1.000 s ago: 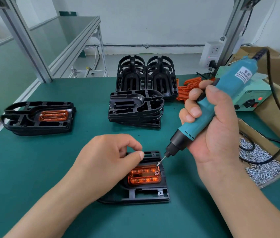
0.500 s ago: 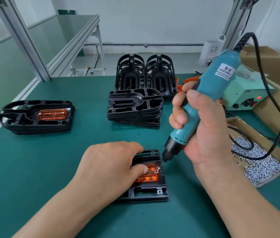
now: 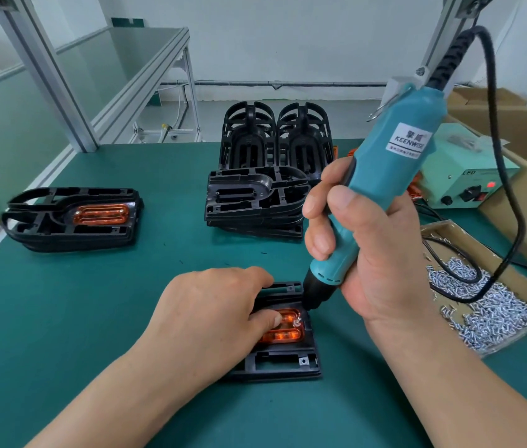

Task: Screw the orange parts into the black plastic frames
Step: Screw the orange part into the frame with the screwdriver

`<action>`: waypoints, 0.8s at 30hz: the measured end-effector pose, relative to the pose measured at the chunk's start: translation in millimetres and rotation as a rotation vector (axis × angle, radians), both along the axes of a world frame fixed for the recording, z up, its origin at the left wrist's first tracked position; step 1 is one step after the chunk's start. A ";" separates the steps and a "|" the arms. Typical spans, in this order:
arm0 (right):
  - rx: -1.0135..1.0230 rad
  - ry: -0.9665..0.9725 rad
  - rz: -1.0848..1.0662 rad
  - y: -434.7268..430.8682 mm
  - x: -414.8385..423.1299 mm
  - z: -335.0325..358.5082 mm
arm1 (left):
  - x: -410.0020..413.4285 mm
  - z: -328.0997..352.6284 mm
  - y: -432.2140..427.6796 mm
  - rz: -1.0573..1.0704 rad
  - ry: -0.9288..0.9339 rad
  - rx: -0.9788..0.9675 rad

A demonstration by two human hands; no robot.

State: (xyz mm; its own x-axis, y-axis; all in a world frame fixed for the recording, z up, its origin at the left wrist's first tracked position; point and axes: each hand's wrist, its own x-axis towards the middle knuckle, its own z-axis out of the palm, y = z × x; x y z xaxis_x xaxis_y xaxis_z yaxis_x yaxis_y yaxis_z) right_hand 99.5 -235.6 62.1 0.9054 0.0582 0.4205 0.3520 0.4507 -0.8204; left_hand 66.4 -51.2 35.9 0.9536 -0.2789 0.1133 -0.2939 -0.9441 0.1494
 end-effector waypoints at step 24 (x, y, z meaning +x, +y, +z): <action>-0.135 -0.155 0.165 7.7 -10.5 -2.0 | -0.7 -3.7 1.0 0.008 0.017 -0.031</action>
State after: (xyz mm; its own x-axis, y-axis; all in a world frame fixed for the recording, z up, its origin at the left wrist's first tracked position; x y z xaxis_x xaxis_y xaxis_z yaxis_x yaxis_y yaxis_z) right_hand 89.0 -227.9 60.2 0.8044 0.2648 0.5319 0.4090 0.4026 -0.8189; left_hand 65.6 -50.2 32.2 0.9576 -0.2683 0.1051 -0.2838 -0.9412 0.1833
